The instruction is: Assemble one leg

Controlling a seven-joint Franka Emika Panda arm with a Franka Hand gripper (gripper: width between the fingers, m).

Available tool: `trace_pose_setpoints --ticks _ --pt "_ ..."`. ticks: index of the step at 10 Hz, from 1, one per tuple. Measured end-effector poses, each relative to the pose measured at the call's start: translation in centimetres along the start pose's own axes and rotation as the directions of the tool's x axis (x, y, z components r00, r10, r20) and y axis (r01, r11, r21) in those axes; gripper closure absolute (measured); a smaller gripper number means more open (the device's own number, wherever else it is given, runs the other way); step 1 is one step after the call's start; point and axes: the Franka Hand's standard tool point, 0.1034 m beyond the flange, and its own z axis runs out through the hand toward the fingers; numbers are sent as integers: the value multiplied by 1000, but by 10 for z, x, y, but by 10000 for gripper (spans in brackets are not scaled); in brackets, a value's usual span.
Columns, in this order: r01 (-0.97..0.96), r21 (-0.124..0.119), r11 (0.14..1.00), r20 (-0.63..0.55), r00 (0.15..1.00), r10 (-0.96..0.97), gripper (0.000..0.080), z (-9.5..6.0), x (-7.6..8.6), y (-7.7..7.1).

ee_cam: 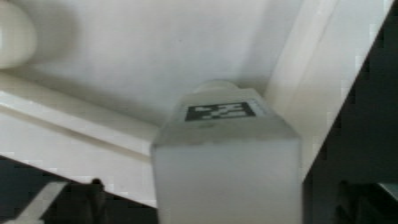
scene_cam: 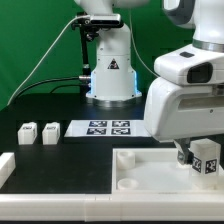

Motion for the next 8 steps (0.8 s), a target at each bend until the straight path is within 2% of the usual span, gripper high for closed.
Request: trace_pose_setpoints --ticks 3,5,8 --pt "22 1 1000 2 1000 -22 177 1 -1 1" --pt "22 1 1000 3 1000 -22 509 2 -1 1" --pt "-27 1 1000 3 1000 27 508 2 -1 1"
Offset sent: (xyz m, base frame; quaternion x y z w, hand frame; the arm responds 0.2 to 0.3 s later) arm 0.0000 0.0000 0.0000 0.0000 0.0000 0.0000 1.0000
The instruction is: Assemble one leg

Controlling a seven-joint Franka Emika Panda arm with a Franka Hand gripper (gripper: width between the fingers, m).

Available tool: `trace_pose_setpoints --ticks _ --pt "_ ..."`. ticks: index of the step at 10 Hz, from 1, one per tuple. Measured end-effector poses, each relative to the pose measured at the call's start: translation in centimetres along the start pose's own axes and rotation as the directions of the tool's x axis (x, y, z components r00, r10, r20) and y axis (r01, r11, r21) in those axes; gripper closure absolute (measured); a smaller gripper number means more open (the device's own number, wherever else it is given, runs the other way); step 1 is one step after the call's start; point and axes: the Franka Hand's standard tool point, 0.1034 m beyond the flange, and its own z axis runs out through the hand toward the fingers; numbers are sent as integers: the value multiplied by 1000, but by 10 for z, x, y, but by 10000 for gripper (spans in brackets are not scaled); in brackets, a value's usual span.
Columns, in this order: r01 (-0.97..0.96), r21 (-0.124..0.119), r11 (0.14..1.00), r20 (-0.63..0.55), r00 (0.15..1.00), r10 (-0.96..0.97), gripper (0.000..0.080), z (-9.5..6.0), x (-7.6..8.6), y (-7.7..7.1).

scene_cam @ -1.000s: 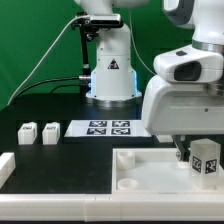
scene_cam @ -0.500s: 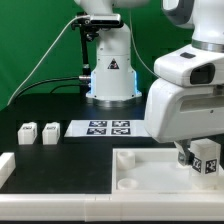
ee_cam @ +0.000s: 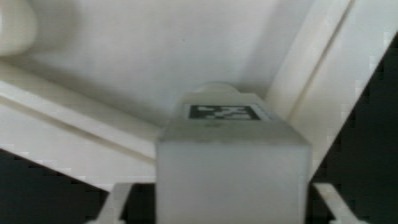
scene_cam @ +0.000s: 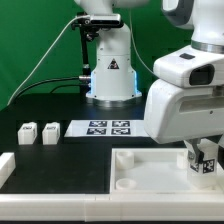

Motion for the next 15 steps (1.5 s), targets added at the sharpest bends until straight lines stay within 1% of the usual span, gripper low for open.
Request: trace_pose_setpoints --ticks 1,2,3,4,6,8,10,11,12,13,15 --pt "2 0 1000 0 1000 -2 508 0 0 0" --pt "-108 6 994 -5 994 108 508 0 1 -1" --pt "-263 7 965 -11 965 263 508 0 1 -2" --pt "-383 6 924 -10 924 383 508 0 1 -2" --pt "-605 7 797 -9 796 605 508 0 2 0" --pt "-794 9 608 -6 608 794 508 1 1 3" --pt "-922 15 388 3 388 922 508 1 1 5" --pt "-965 16 260 9 261 965 508 1 1 6" --pt "-993 12 120 6 120 993 508 1 0 8" --pt "-1000 9 9 7 9 1000 508 1 -1 9" --pt "-990 4 -141 34 -141 989 508 1 -2 10"
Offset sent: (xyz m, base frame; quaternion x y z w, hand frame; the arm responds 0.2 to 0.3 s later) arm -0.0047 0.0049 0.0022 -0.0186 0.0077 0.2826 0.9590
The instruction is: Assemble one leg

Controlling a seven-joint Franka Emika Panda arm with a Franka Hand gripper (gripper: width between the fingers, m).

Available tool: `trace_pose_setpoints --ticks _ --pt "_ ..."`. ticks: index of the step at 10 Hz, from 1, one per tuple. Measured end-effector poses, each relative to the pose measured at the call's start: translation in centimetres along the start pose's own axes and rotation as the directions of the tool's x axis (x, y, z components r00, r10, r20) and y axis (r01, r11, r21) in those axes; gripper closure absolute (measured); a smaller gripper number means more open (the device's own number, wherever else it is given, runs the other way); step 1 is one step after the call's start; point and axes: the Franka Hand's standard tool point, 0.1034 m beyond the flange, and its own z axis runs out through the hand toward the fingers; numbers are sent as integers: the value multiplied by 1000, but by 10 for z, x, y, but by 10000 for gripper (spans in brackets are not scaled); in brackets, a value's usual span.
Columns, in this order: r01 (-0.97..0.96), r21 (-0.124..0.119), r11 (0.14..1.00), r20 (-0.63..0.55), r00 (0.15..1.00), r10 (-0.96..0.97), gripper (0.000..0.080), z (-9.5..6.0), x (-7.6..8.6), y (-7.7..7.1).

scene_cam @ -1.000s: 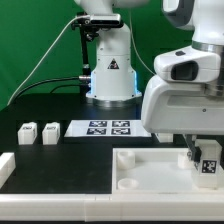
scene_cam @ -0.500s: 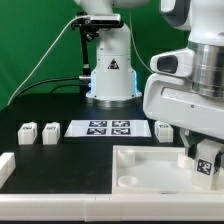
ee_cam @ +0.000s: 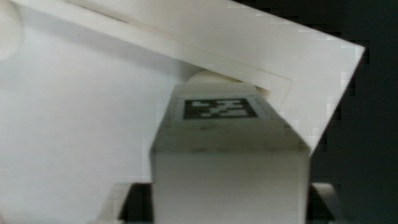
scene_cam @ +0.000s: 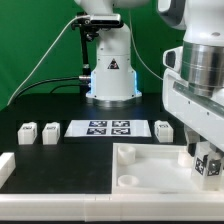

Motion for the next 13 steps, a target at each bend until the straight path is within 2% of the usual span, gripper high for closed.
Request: trace_pose_setpoints --ticks 1,2,3,4,5,6,7,9,10,11,13 --pt "-49 -2 999 0 999 49 508 0 0 1" --pt "-15 -3 1000 1 1000 15 508 1 0 1" --pt "14 -3 1000 1 1000 -14 331 1 0 1" --pt "20 -3 1000 1 1000 -20 214 1 -1 1" --pt "125 -5 992 1 992 -125 214 0 -5 1" --pt "293 -5 956 -3 956 -293 161 0 -10 1" --pt "401 -6 916 -3 916 -401 153 0 -14 2" --pt "661 -11 750 -8 750 -661 150 0 -15 4" --pt "771 -24 637 -14 637 -771 150 0 -15 4" --pt "827 -27 561 -12 561 -828 150 1 -15 4" --pt "959 -48 280 -8 280 -960 150 0 -13 4"
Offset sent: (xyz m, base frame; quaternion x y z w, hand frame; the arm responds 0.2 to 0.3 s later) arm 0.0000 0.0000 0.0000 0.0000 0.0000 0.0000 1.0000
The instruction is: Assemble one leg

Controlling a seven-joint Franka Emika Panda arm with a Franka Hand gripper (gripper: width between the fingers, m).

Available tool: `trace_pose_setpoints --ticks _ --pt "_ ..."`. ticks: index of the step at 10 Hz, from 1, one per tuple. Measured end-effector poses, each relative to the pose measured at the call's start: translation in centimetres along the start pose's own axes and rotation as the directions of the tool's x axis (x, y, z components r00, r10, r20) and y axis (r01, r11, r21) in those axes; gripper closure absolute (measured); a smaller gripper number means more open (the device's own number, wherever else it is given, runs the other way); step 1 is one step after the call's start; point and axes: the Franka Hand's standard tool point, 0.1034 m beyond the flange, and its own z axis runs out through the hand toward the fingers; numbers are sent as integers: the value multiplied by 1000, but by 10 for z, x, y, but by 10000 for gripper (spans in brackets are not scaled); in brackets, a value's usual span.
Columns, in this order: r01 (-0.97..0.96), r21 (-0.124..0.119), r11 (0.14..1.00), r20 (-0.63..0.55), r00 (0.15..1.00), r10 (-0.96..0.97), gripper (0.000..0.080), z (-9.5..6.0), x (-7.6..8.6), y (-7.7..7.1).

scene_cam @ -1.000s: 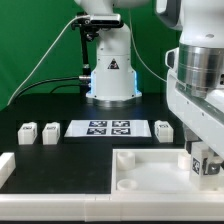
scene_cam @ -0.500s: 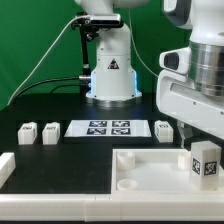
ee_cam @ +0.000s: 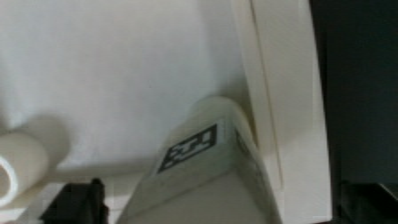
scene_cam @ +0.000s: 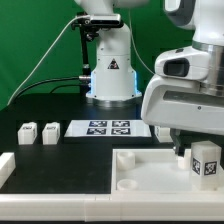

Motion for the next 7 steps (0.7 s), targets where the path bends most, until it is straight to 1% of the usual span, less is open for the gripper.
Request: trace_pose_setpoints --ticks 2,4,5,6,7 --pt "236 -5 972 -5 972 -236 150 -5 1 0" --pt "235 -5 972 -3 972 -235 150 -6 1 2" --pt "235 -5 972 -3 972 -235 246 -6 1 2" --pt "235 -5 972 -3 972 -235 246 -6 1 3" --pt "235 -5 972 -3 972 -235 430 -6 1 3"
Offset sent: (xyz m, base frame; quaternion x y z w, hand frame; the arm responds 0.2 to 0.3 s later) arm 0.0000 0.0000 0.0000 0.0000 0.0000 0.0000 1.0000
